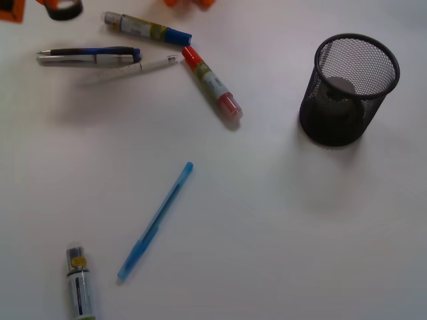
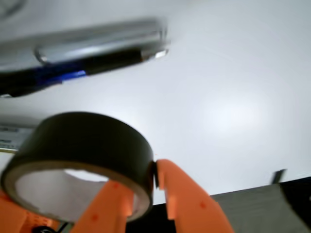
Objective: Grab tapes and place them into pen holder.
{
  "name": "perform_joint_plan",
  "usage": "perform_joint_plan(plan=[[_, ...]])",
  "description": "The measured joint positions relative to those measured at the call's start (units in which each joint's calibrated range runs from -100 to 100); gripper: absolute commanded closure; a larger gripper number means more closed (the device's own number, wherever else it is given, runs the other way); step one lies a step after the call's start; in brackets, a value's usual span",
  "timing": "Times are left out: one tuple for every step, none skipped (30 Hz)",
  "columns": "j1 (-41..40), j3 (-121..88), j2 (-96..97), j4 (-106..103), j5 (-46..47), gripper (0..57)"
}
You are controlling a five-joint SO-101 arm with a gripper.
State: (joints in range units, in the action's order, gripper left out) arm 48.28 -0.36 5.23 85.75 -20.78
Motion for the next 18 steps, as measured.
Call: perform_joint_plan(plan=[[-1.8, 2.7, -1.7, 1.8, 0.4, 57.2], [-4.0, 5.3, -3.2, 4.2, 0.7, 57.2], [-6.2, 7.5, -4.3, 5.2, 0.9, 57.2], [-8.7, 9.3, -5.1, 5.5, 1.1, 57.2], [-11.5, 10.8, -5.6, 6.6, 1.3, 57.2], [-14.4, 11.8, -6.0, 6.9, 1.4, 57.2], [-17.4, 12.8, -6.2, 6.8, 1.4, 57.2], [-20.6, 13.7, -6.4, 7.1, 1.4, 57.2], [-23.8, 14.5, -6.4, 7.1, 1.4, 57.2], [-27.2, 15.4, -6.4, 7.2, 1.4, 57.2], [-30.8, 16.3, -6.4, 7.3, 1.4, 57.2], [-34.3, 17.1, -6.4, 7.3, 1.1, 57.2], [-38.1, 18.1, -6.4, 7.3, 0.6, 57.2], [-42.0, 19.0, -6.4, 7.3, 0.0, 57.2], [-45.9, 20.2, -6.4, 7.3, -0.7, 57.2], [-49.7, 21.2, -6.4, 7.3, -1.7, 57.2], [-53.6, 22.1, -6.4, 6.5, -2.7, 57.2], [-57.6, 22.9, -6.4, 5.5, -3.7, 57.2]])
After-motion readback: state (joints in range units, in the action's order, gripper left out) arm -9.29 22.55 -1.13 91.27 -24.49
